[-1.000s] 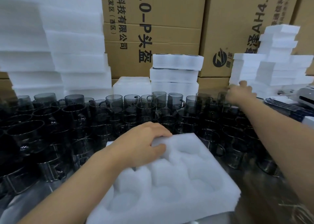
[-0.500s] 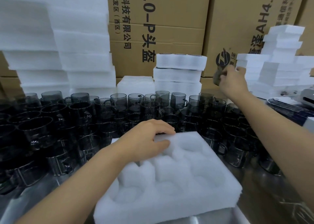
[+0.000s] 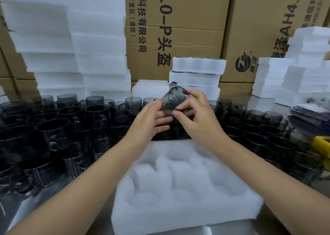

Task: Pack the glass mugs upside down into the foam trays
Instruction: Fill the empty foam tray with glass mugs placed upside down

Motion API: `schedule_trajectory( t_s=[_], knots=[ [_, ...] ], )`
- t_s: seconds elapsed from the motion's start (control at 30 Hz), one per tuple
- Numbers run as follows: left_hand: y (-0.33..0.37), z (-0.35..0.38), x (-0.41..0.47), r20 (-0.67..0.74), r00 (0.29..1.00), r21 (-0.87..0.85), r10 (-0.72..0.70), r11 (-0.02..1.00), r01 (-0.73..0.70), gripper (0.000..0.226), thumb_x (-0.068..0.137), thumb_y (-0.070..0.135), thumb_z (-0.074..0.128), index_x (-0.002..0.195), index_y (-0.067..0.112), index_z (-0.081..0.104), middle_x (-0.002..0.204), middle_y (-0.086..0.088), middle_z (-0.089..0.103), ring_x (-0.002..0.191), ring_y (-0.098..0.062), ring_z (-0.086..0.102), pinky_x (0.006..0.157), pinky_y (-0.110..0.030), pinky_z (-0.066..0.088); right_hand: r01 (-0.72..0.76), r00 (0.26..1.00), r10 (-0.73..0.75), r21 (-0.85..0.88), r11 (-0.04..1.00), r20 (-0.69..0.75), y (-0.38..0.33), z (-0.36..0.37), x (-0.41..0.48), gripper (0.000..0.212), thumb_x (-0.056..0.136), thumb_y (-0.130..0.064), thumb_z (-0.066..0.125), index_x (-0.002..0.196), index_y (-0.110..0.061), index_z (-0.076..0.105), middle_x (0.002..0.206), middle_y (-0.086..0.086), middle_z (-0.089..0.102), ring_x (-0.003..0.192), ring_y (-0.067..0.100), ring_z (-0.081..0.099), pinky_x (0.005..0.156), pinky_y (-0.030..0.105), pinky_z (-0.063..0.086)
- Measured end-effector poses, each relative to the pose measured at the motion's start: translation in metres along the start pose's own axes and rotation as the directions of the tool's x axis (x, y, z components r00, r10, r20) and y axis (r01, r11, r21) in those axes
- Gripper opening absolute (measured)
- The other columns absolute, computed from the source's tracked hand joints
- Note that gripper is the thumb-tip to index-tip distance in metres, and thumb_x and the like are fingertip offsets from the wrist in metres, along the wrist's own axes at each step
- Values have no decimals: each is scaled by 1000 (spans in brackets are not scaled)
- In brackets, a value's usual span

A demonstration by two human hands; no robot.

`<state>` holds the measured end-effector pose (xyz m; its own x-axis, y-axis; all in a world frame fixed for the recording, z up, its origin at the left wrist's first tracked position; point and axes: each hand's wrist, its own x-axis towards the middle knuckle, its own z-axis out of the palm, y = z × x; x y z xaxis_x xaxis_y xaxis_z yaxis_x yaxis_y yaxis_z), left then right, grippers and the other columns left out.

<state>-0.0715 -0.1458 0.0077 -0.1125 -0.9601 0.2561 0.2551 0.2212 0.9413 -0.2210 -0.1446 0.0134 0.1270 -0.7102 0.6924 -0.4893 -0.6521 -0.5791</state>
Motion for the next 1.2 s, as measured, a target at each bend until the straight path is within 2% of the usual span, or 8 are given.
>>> schedule_trajectory(
  t_s=[0.13, 0.3, 0.5, 0.67, 0.83, 0.93, 1.03, 1.2],
  knots=[
    [0, -3, 0, 26, 998, -30, -61, 998, 62, 28, 100, 38, 37, 106, 25, 61, 88, -3, 76, 85, -15, 72, 68, -22, 55, -28, 998, 30, 56, 998, -47, 2, -4, -6, 50, 73, -18, 80, 97, -40, 42, 111, -14, 47, 90, 1, 51, 72, 13, 43],
    [-2, -2, -1, 39, 999, 17, -28, 999, 27, 22, 98, 34, 45, 102, 25, 65, 94, -7, 75, 79, -14, 71, 74, -26, 57, 16, 1000, -16, -35, 999, -10, 3, -5, -8, 78, 68, -20, 84, 125, -41, 35, 112, -13, 39, 97, -8, 43, 86, 18, 42],
    [0, -1, -5, 40, 999, 19, 23, 1000, -23, 22, 99, 24, 45, 104, 27, 66, 101, -11, 74, 86, -19, 71, 83, -30, 56, -8, 1000, 8, -56, 998, 14, 4, -5, -9, 70, 69, -18, 83, 124, -39, 45, 114, -21, 32, 105, -4, 46, 91, 19, 42],
    [1, -4, -6, 26, 998, 35, 61, 997, -62, 24, 97, 13, 47, 105, 28, 64, 101, -8, 73, 89, -20, 72, 73, -24, 57, 11, 1000, -11, -18, 1000, -5, 4, -5, -9, 63, 72, -14, 79, 115, -44, 43, 115, -20, 34, 104, -8, 47, 90, 16, 45],
    [0, -7, -7, 46, 994, 112, 99, 988, -104, 34, 91, 4, 54, 108, 32, 65, 110, -5, 70, 90, -13, 68, 73, -23, 53, -83, 996, 85, 99, 992, -16, 4, -4, -7, 59, 73, -7, 71, 103, -48, 41, 118, -12, 40, 105, 3, 53, 92, 29, 49],
    [-1, -7, -8, 77, 986, 200, 150, 966, -163, 45, 86, -2, 59, 108, 37, 64, 105, 7, 72, 91, -4, 66, 73, -18, 50, -147, 988, 152, 179, 973, -15, 6, -4, -6, 53, 74, -7, 70, 101, -45, 43, 123, -4, 48, 97, 0, 58, 81, 17, 50],
    [-1, -7, -9, 90, 979, 226, 183, 954, -199, 58, 82, -11, 61, 111, 39, 61, 106, 7, 68, 93, -4, 63, 78, -14, 50, -187, 980, 200, 272, 944, -22, 5, -5, -6, 48, 78, -10, 70, 104, -42, 45, 117, -8, 54, 85, -8, 60, 69, 8, 46],
    [-2, -7, -10, 97, 974, 227, 207, 948, -224, 67, 81, -7, 67, 117, 47, 54, 110, 2, 65, 94, 2, 64, 79, -12, 49, -282, 955, 295, 327, 902, 11, 7, -5, -3, 35, 81, -33, 69, 102, -47, 45, 106, -5, 62, 89, 7, 66, 87, 35, 53]
  ],
)
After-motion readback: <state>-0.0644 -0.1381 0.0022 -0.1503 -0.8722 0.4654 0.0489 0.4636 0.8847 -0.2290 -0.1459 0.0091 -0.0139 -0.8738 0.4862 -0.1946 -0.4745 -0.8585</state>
